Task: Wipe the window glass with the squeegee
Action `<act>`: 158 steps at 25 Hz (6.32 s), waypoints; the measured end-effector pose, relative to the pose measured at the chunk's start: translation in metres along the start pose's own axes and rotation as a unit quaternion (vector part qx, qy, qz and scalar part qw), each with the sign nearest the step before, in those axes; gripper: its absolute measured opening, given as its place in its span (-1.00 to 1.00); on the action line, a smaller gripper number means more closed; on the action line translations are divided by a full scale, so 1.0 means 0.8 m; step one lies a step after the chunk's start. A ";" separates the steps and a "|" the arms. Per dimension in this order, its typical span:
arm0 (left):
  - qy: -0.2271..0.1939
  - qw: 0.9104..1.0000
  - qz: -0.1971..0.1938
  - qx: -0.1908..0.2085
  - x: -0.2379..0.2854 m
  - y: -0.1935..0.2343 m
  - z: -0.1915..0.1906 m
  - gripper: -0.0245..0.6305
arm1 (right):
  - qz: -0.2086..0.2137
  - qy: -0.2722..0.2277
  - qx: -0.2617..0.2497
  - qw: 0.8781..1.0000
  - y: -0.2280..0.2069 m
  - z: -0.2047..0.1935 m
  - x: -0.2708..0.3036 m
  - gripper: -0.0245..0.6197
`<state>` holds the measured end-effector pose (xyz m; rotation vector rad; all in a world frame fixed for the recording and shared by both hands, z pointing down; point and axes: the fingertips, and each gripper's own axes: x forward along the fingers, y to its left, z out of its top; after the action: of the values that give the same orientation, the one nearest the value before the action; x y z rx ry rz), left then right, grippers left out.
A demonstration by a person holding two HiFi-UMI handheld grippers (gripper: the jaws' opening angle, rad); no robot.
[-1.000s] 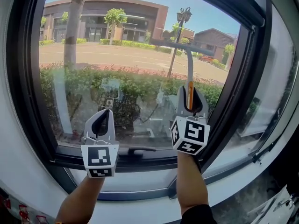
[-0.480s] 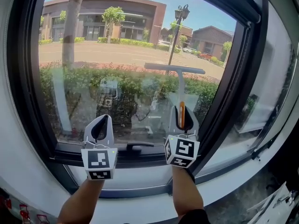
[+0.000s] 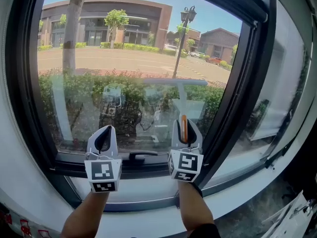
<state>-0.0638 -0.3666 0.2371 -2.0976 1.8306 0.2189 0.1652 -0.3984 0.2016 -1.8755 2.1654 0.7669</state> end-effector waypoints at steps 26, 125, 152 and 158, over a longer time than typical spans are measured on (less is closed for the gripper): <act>-0.092 0.995 0.011 0.047 0.049 0.008 0.142 -0.88 | -0.020 -0.104 0.012 0.994 -0.120 0.186 0.114 -0.56; -0.142 0.986 0.023 0.079 0.075 -0.021 0.220 -0.88 | -0.020 -0.118 0.013 0.993 -0.227 0.245 0.159 -0.56; -0.067 0.997 0.000 0.045 0.055 -0.059 0.101 -0.88 | -0.018 -0.038 -0.001 0.999 -0.166 0.043 0.049 -0.56; -0.042 0.998 -0.004 0.037 0.042 -0.061 0.056 -0.88 | -0.021 -0.009 0.014 1.000 -0.143 -0.019 0.010 -0.56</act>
<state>-0.0057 -0.3763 0.1920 -2.0146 1.7555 0.2312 0.2766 -0.4210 0.1805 -1.8860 2.1078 0.7387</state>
